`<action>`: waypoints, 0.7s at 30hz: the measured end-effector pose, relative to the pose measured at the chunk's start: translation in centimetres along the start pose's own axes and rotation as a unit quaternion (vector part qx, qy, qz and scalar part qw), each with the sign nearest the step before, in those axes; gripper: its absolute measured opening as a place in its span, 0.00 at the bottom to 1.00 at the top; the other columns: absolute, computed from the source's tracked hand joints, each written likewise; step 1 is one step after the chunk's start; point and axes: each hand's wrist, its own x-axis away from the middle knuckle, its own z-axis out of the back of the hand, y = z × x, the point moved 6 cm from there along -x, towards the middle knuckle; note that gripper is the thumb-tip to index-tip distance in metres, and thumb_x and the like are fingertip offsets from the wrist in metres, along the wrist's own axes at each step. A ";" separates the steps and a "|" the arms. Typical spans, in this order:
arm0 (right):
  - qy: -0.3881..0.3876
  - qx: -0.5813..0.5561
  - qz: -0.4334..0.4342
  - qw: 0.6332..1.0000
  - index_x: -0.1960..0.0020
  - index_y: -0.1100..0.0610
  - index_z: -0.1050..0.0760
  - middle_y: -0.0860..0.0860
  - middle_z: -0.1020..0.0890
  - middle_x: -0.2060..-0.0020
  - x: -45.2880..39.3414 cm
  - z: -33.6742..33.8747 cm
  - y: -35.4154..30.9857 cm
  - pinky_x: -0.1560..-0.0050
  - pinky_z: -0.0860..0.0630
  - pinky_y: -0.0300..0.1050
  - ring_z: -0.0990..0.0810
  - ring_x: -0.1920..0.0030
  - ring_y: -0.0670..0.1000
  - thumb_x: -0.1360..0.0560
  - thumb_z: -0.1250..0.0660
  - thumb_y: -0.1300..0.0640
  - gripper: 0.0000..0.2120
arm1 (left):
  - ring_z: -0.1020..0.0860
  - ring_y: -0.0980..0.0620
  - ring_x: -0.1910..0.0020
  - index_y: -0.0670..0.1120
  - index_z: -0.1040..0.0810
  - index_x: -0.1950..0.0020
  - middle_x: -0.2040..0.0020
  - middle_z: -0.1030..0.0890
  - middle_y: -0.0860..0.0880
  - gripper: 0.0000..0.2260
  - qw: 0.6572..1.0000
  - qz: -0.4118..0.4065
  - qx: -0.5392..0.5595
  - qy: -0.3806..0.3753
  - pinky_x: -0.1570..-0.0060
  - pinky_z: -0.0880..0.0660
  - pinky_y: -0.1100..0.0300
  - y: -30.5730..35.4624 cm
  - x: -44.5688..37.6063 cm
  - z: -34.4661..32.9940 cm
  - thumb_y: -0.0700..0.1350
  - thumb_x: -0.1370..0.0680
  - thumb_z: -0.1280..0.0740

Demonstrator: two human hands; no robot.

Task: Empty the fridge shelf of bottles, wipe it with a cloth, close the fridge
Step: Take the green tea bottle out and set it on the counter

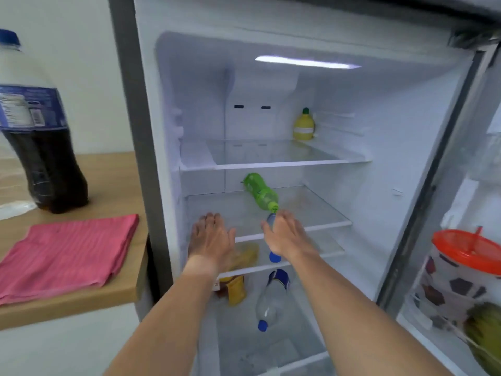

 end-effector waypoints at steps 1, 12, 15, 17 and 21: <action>0.005 0.012 0.000 1.000 0.25 0.67 0.38 0.64 0.31 0.28 -1.6 -0.7 -0.1 0.28 0.35 0.55 0.32 0.28 0.63 0.17 0.46 0.46 0.29 | 0.38 0.40 0.26 0.37 0.40 0.25 0.25 0.36 0.39 0.25 1.000 0.011 -0.006 -0.008 0.25 0.42 0.47 -0.2 -1.5 -1.0 0.52 0.17 0.49; 0.089 0.159 -0.057 0.982 0.33 0.62 0.32 0.59 0.22 0.38 -10.7 -4.7 0.9 0.41 0.31 0.51 0.26 0.38 0.59 0.17 0.47 0.42 0.25 | 0.43 0.42 0.22 0.44 0.42 0.22 0.21 0.41 0.43 0.29 0.999 0.016 -0.013 -0.029 0.24 0.47 0.43 -1.0 -8.7 -7.0 0.58 0.19 0.51; 0.122 0.202 -0.020 0.972 0.36 0.60 0.28 0.57 0.19 0.43 -10.4 -4.5 0.5 0.44 0.31 0.51 0.23 0.42 0.58 0.16 0.49 0.44 0.23 | 0.48 0.42 0.20 0.46 0.45 0.20 0.19 0.45 0.45 0.30 0.999 0.016 -0.019 -0.043 0.22 0.51 0.43 -1.1 -8.6 -7.1 0.58 0.19 0.53; 0.137 0.221 0.005 0.966 0.39 0.60 0.25 0.56 0.18 0.47 -9.5 -3.8 -0.1 0.46 0.31 0.51 0.21 0.45 0.57 0.17 0.49 0.43 0.23 | 0.50 0.42 0.20 0.46 0.47 0.20 0.18 0.48 0.45 0.29 0.998 0.019 -0.015 -0.058 0.22 0.52 0.43 -1.1 -8.2 -6.8 0.58 0.18 0.54; 0.169 0.202 0.037 0.964 0.45 0.60 0.22 0.56 0.16 0.52 -7.0 -1.3 -1.0 0.49 0.30 0.51 0.19 0.49 0.58 0.19 0.44 0.41 0.24 | 0.47 0.40 0.21 0.45 0.42 0.22 0.20 0.44 0.43 0.28 0.998 0.028 -0.018 -0.057 0.23 0.50 0.42 -0.9 -5.9 -6.1 0.58 0.18 0.53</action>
